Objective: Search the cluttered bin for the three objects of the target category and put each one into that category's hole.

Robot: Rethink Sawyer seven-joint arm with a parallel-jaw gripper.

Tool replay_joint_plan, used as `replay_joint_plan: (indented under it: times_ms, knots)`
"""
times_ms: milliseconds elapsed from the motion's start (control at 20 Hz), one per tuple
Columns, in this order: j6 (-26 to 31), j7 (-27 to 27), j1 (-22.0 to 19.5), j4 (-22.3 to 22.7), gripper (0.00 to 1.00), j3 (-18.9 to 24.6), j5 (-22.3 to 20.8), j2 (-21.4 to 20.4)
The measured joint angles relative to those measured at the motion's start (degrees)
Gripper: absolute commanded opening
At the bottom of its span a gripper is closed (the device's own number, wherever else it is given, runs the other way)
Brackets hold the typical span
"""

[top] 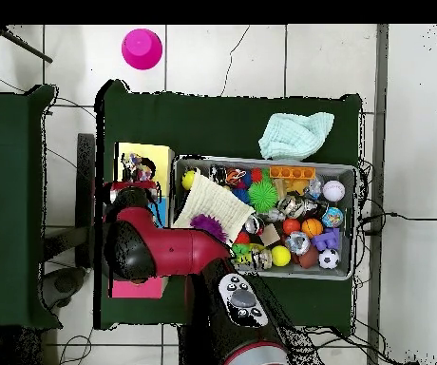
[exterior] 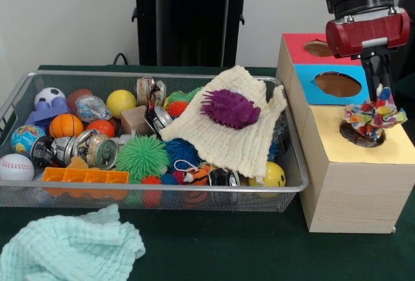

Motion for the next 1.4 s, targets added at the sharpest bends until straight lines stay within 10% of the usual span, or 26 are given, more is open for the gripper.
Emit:
replay_joint_plan:
  times_ms: [200,250,1400]
  knots:
    - [0.0,0.0,-0.1,0.0,0.00,0.0,0.0,0.0]
    - [0.0,0.0,-0.3,0.0,1.00,0.2,0.0,0.0]
    - [0.7,0.0,-1.1,0.0,1.00,0.8,0.0,-1.9]
